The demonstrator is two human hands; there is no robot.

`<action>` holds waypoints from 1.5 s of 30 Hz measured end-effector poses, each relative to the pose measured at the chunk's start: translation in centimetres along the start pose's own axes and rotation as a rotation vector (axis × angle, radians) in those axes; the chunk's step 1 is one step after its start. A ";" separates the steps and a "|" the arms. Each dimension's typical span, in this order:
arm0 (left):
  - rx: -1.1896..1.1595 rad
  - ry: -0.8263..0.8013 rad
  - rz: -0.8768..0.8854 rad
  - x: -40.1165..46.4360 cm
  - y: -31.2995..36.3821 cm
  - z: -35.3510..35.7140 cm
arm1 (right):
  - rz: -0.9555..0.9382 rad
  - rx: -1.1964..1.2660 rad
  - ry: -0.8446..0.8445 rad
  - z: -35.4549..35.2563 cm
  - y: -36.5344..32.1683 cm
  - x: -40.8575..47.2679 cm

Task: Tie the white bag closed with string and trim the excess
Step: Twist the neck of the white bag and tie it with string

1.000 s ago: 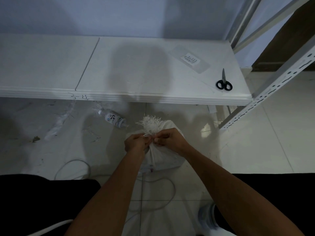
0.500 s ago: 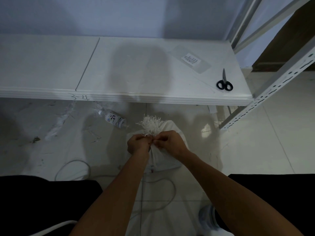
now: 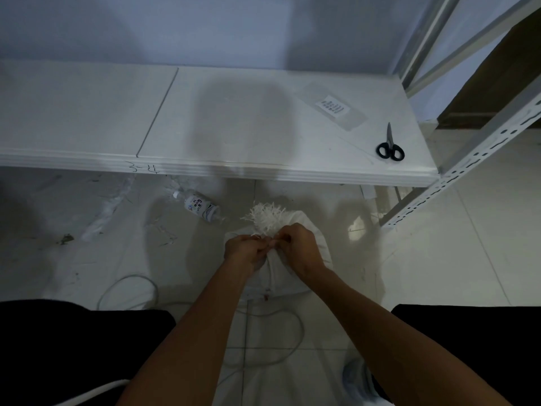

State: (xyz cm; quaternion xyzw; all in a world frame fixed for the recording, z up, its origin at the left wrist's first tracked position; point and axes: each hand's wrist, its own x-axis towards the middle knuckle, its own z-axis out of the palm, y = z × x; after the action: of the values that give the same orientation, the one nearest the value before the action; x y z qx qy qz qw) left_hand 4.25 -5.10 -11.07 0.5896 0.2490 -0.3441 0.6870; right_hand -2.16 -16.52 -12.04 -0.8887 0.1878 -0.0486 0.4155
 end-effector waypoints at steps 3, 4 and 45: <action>0.042 -0.014 -0.031 -0.6 0.5 0.0 | 0.017 0.029 -0.050 -0.5 -0.2 -0.1; 0.041 -0.020 -0.040 -0.6 0.6 -0.1 | 0.011 0.028 -0.075 -0.6 -0.4 -0.1; 0.146 -0.036 0.080 -0.8 1.5 0.4 | -0.189 -0.109 -0.080 -0.8 0.4 -1.0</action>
State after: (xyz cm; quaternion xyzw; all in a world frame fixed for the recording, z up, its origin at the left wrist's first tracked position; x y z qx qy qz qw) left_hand 4.81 -5.25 -9.44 0.6414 0.1871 -0.3441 0.6597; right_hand -3.35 -16.97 -11.81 -0.9250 0.0887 -0.0418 0.3670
